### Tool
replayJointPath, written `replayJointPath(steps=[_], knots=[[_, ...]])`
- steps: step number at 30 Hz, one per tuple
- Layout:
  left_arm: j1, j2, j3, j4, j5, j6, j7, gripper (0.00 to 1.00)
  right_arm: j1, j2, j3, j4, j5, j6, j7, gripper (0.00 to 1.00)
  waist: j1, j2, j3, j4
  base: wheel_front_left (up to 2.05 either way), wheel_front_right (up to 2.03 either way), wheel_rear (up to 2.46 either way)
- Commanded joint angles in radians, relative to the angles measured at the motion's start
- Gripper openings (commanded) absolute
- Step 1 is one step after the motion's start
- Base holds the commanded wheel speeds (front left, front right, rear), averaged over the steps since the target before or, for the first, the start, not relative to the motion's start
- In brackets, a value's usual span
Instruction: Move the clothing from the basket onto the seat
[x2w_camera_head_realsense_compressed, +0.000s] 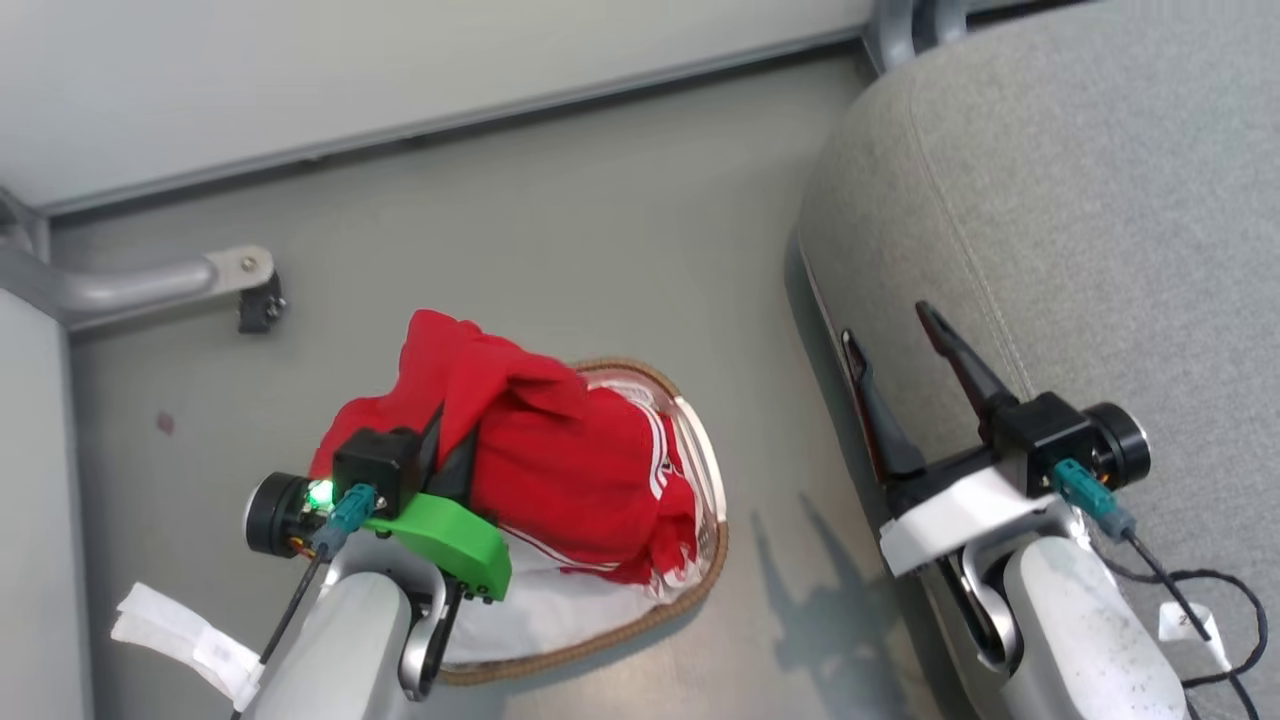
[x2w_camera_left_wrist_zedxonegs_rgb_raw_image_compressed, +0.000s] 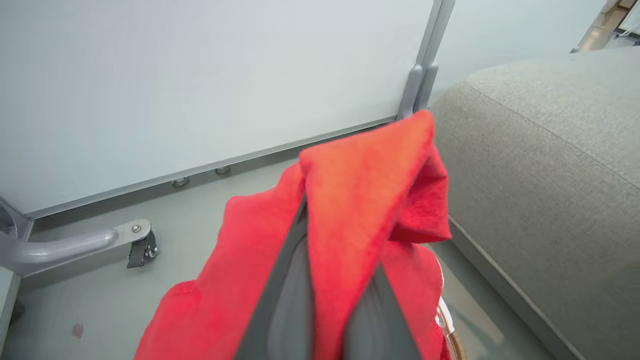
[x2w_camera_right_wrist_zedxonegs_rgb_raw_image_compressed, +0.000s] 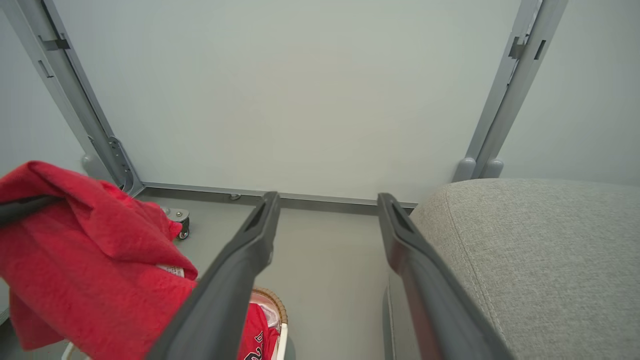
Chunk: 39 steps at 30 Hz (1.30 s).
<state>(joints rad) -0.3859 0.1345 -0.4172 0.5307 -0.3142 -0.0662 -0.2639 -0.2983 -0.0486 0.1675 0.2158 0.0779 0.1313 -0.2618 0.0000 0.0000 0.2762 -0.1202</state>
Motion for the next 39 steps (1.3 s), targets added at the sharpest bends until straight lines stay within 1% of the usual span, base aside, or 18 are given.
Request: replayJointPath(steps=[1, 9, 14, 16, 19, 24, 27, 30, 35, 39], knots=[[0.033, -0.011, 0.017, -0.023, 0.009, -0.007, -0.001, 0.0, 0.031, -0.004, 0.002, 0.009, -0.002, -0.001, -0.005, 1.0, 0.0, 0.0, -0.127, 0.062, 0.0, 0.0, 0.0], [0.079, -0.061, 0.11, -0.152, 0.043, -0.028, -0.001, 0.0, 0.128, -0.004, 0.033, 0.051, -0.006, -0.001, -0.005, 1.0, 0.0, 0.0, -0.24, 0.078, 0.0, 0.0, 0.0], [0.076, -0.073, 0.114, -0.214, 0.055, -0.04, -0.001, 0.0, 0.166, -0.004, 0.06, 0.073, -0.004, -0.001, -0.005, 1.0, 0.0, 0.0, -0.258, 0.087, 0.0, 0.0, 0.0], [0.078, -0.075, 0.11, -0.23, 0.053, -0.04, -0.001, 0.0, 0.175, -0.004, 0.089, 0.087, 0.002, -0.001, -0.005, 1.0, 0.0, 0.0, -0.261, 0.094, 0.0, 0.0, 0.0], [0.078, -0.079, 0.099, -0.243, 0.047, -0.045, -0.001, 0.0, 0.165, -0.004, 0.162, 0.119, 0.0, -0.001, -0.005, 1.0, 0.0, 0.0, -0.261, 0.105, 0.0, 0.0, 0.0], [0.08, -0.082, 0.076, -0.251, 0.039, -0.048, -0.001, 0.0, 0.064, -0.014, 0.311, 0.159, 0.012, -0.001, -0.005, 1.0, 0.0, 0.0, -0.255, 0.119, 0.0, 0.0, 0.0], [0.075, -0.082, 0.061, -0.253, 0.03, -0.049, -0.001, 0.0, -0.046, -0.037, 0.438, 0.183, 0.058, -0.001, -0.005, 1.0, 0.0, 0.0, -0.243, 0.128, 0.0, 0.0, 0.0], [0.064, -0.082, 0.044, -0.255, 0.025, -0.052, -0.001, 0.0, -0.159, -0.06, 0.535, 0.224, 0.106, -0.001, -0.005, 1.0, 0.0, 0.0, -0.233, 0.139, 0.0, 0.0, 0.0], [0.044, -0.082, 0.003, -0.257, 0.008, -0.054, -0.001, 0.0, -0.331, -0.075, 0.65, 0.337, 0.176, -0.001, -0.005, 1.0, 0.0, 0.0, -0.214, 0.162, 0.0, 0.0, 0.0], [0.034, -0.083, -0.035, -0.253, 0.001, -0.054, -0.001, 0.0, -0.41, -0.081, 0.766, 0.424, 0.251, -0.001, -0.005, 1.0, 0.0, 0.0, -0.205, 0.18, 0.0, 0.0, 0.0]])
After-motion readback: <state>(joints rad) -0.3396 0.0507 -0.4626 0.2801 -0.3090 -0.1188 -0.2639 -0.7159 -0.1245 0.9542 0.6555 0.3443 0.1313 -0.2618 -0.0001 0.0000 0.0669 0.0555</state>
